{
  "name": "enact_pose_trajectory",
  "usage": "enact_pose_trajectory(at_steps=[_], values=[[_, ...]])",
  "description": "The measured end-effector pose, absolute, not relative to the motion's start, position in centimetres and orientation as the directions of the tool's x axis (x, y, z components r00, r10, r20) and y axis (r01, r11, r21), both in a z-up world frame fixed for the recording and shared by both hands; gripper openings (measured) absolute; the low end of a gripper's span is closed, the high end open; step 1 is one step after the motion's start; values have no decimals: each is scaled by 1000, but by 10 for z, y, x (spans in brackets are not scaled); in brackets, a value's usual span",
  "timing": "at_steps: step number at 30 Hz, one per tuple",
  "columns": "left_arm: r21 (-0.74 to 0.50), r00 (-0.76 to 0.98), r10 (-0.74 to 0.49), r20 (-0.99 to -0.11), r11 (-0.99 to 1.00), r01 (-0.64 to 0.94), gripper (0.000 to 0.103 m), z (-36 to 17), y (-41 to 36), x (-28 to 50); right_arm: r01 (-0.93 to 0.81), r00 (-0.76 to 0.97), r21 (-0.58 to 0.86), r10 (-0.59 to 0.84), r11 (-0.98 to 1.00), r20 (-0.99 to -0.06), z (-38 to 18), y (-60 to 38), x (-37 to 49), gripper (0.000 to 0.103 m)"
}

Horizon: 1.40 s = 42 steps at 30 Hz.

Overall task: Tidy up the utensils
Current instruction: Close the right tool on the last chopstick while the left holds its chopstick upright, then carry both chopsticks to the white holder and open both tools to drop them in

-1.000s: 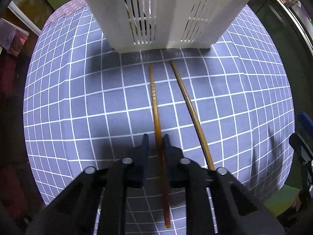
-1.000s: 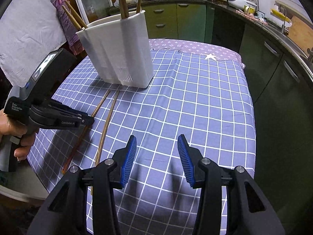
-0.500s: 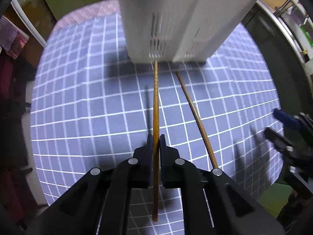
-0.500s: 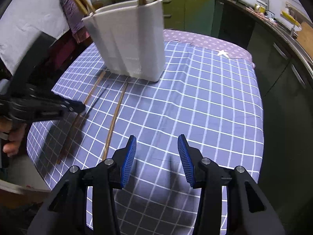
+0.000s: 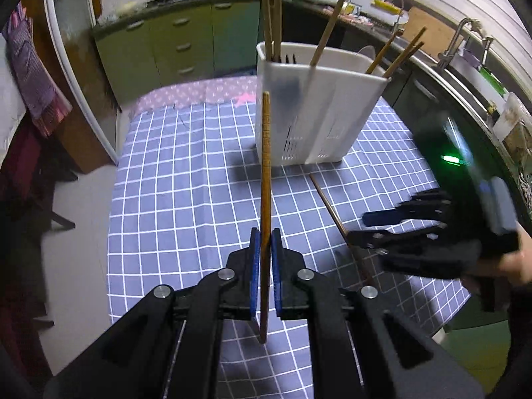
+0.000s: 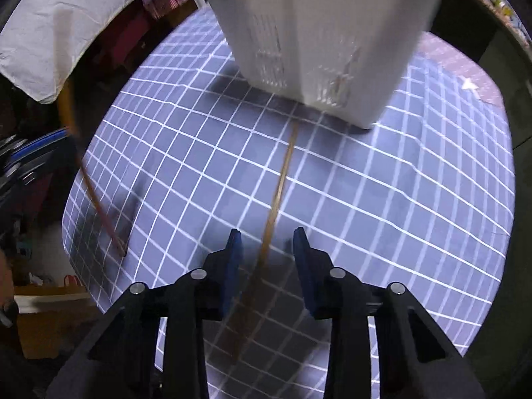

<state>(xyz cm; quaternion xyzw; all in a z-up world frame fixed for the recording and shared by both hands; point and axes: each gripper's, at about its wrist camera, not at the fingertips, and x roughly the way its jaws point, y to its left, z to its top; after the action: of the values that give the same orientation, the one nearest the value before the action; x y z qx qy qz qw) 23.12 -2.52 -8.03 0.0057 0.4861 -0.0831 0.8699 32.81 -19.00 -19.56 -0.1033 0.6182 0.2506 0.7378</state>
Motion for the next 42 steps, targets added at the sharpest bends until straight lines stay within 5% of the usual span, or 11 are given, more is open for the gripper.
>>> enact_pose_trajectory(at_steps=[15,25,35,42], values=[[-73,544,-170,-822,978,195,7,-75,-23,221,-466,76,67,116,882,-990,-219,-159,352,21],[-73,540,-172,-824,977,199,7,-77,-21,218,-476,106,24,85,879,-991,-223,-147,352,7],[-74,545,-170,-821,978,195,7,-75,-20,216,-472,234,87,220,877,-947,-174,-173,323,7],[-61,573,-169,-802,977,203,7,-71,-19,209,-435,456,125,338,892,-823,-112,-225,271,7]])
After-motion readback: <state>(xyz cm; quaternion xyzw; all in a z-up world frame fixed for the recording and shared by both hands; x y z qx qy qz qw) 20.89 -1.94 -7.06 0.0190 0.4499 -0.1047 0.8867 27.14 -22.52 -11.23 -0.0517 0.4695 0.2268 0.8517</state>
